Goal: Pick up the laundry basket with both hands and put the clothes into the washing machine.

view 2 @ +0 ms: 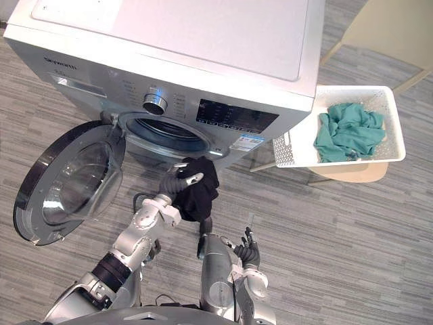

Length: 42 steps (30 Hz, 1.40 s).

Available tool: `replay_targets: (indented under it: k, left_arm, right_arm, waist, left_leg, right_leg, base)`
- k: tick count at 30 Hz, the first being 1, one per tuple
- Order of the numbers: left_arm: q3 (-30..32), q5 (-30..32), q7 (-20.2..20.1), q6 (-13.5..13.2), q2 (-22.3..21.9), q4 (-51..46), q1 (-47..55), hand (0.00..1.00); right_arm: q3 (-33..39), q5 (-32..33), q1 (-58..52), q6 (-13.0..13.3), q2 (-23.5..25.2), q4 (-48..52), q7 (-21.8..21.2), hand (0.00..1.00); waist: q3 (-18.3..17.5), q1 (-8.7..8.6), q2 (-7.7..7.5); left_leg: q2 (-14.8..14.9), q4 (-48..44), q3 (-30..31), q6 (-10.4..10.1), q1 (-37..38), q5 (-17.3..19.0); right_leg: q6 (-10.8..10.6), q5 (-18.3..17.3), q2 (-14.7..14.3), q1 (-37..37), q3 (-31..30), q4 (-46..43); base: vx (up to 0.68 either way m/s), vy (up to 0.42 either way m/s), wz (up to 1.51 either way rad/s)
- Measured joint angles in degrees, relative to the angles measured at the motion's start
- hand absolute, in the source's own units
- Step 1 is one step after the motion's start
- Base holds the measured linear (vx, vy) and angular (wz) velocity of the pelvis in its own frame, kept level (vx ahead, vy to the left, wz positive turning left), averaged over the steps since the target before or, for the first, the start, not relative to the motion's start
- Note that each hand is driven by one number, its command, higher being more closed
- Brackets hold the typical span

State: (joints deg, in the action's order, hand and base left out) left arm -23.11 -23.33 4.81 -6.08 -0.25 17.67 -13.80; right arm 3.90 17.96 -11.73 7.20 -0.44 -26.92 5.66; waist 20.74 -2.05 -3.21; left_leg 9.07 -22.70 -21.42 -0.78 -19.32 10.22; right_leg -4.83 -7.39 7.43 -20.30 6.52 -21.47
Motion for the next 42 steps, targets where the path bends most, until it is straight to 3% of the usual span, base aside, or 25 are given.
replay_targets:
  k: [2,7,11,16,17,19,21,23,25,31,35,39,42]
  left_arm:
    - [3.0,0.7,0.0,0.0,0.7,-3.0,3.7,1.0]
    - [12.6,2.9,1.2,-0.9,2.7,-6.0,9.5,1.0]
    - [14.4,3.4,2.2,-1.3,3.9,-6.0,9.2,1.0]
    - [17.3,3.3,4.8,-1.4,3.5,-6.0,3.0,1.0]
    - [19.2,3.1,6.4,-1.6,3.2,-6.9,1.1,1.0]
    - [20.4,2.3,7.6,-2.2,2.8,-9.2,0.8,1.0]
    - [21.8,2.0,9.2,-4.5,1.6,-11.0,-0.5,1.0]
    - [22.8,1.3,10.4,-5.1,0.8,-10.9,-2.1,1.0]
    - [23.2,0.7,12.6,-5.3,-0.7,-9.8,-6.0,1.0]
    - [23.3,-0.7,16.6,-6.2,-2.6,-10.5,-19.0,1.0]
    - [23.0,-1.4,18.9,-6.4,-2.7,-13.8,-23.9,1.0]
    - [23.3,-1.7,20.2,-6.4,-1.8,-13.7,-29.8,1.0]
    - [23.7,-2.5,21.3,-6.1,1.7,-11.7,-35.8,1.0]
  right_arm:
    - [1.5,0.2,-1.3,0.0,0.2,-1.0,-0.9,0.0]
    - [6.2,0.9,-1.2,-0.1,0.5,-5.9,-3.0,0.0]
    - [7.4,3.2,3.0,-0.1,0.4,-8.1,-3.9,0.0]
    - [2.4,4.6,5.7,0.2,0.5,-4.8,-4.0,0.0]
    - [0.3,5.1,5.1,0.4,0.5,-1.6,-4.0,0.0]
    - [-1.2,5.3,3.7,1.2,0.4,2.0,-4.0,0.0]
    - [-4.4,7.2,2.2,2.9,-0.2,6.6,-4.1,0.0]
    - [-6.8,8.9,2.3,3.9,-0.3,8.8,-4.1,0.0]
    - [-9.0,11.6,3.5,5.2,-0.2,11.2,-4.0,0.0]
    - [-12.3,16.1,15.4,8.4,0.5,19.6,-1.3,0.0]
    - [-15.7,16.5,21.7,10.8,3.5,22.0,-1.3,0.0]
    - [-16.4,19.7,21.2,11.1,3.7,21.9,-1.4,0.0]
    - [-18.4,22.9,20.9,11.7,3.5,24.1,-2.0,0.0]
  waist:
    - [-2.6,0.15,-0.06]
    - [-6.9,0.9,-0.35]
    - [-6.6,0.18,-0.11]
    - [-1.0,-1.14,0.43]
    - [1.4,-1.22,0.37]
    - [2.0,-1.36,0.37]
    - [3.4,-0.69,0.08]
    - [4.4,-0.19,0.18]
    - [6.1,-0.7,0.69]
    - [10.3,-0.38,0.75]
    - [10.8,0.15,0.73]
    - [10.8,-0.94,0.77]
    - [10.8,-1.73,0.77]
  left_leg:
    - [0.9,0.4,-2.3,0.0,1.0,0.7]
    - [-1.1,2.4,-3.7,0.8,4.4,1.3]
    - [-0.6,-0.6,-7.2,2.0,2.0,2.1]
    - [2.8,-8.5,-9.1,3.0,-0.4,2.7]
    - [5.0,-12.1,-9.0,3.3,-1.1,2.9]
    - [7.0,-15.7,-8.6,2.7,-2.9,4.0]
    - [10.6,-23.5,-7.5,3.3,-7.3,5.6]
    - [13.5,-30.2,-4.1,3.6,-12.9,5.5]
    - [14.7,-33.6,0.8,3.0,-21.3,4.5]
    - [11.9,-30.3,-0.6,2.2,-35.2,5.4]
    - [16.5,-42.9,1.6,2.6,-48.7,10.0]
    - [18.9,-50.2,1.7,3.8,-55.3,12.6]
    - [20.3,-52.6,1.2,3.9,-57.3,13.6]
  right_leg:
    - [-0.4,0.2,0.1,1.8,0.6,2.2]
    - [-2.3,2.4,1.2,7.1,0.3,9.6]
    - [-2.4,5.4,0.9,3.9,-3.9,10.2]
    - [-2.2,6.0,0.8,-1.6,-3.7,0.3]
    - [-2.0,5.6,0.4,-2.9,-2.3,-4.1]
    - [-0.7,3.4,0.0,-4.4,-0.6,-7.3]
    - [0.7,-2.7,-1.0,-6.0,0.8,-11.0]
    - [1.2,-6.7,-2.3,-7.9,2.2,-12.9]
    - [3.0,-8.7,-2.7,-14.1,4.9,-17.8]
    - [4.5,-10.7,1.3,-34.5,5.8,-30.2]
    - [5.2,-13.4,0.5,-49.4,3.8,-43.9]
    - [4.8,-13.9,-0.2,-57.3,1.5,-50.4]
    - [4.9,-13.5,-0.8,-60.2,0.6,-51.9]
  base:
    - [0.12,0.032,0.13]
    - [0.2,0.108,-0.01]
    - [0.09,0.121,-0.43]
    - [-0.01,0.075,-0.29]
    - [-0.07,-0.026,0.0]
    - [-0.04,-0.079,0.06]
    - [-0.02,-0.187,0.1]
    - [-0.06,-0.154,0.03]
    - [-0.15,-0.159,0.42]
    - [-0.18,-0.125,0.51]
    - [-0.17,-0.112,-0.18]
    - [-0.13,-0.055,-0.28]
    - [-0.11,-0.001,-0.22]
